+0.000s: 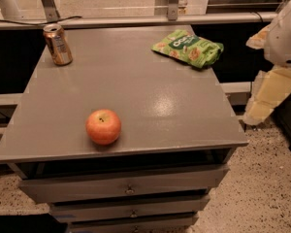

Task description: Move green rice chip bag near orange can

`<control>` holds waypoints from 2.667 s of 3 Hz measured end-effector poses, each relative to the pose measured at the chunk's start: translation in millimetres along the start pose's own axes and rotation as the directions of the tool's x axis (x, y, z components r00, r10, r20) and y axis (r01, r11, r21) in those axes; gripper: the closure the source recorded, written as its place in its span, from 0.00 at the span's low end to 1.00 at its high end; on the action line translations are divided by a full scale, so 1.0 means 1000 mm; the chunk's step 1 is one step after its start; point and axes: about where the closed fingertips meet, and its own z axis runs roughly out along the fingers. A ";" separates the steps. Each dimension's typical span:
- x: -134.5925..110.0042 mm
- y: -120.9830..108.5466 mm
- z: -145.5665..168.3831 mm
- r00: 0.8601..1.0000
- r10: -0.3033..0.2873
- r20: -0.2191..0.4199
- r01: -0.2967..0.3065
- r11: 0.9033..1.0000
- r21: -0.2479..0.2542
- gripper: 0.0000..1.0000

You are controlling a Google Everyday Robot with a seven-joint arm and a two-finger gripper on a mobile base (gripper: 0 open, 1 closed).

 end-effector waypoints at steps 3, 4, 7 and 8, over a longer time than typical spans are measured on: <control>-0.031 -0.170 0.115 0.950 0.117 0.289 -0.174 0.968 0.181 0.00; -0.033 -0.217 0.142 0.918 0.180 0.353 -0.259 0.947 0.189 0.00; -0.041 -0.275 0.218 0.794 0.450 0.409 -0.510 0.859 0.045 0.42; -0.043 -0.275 0.221 0.780 0.479 0.402 -0.530 0.848 0.019 0.64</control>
Offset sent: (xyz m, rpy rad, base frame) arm 0.2273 0.0071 -0.0592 0.3033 -0.2965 -0.1061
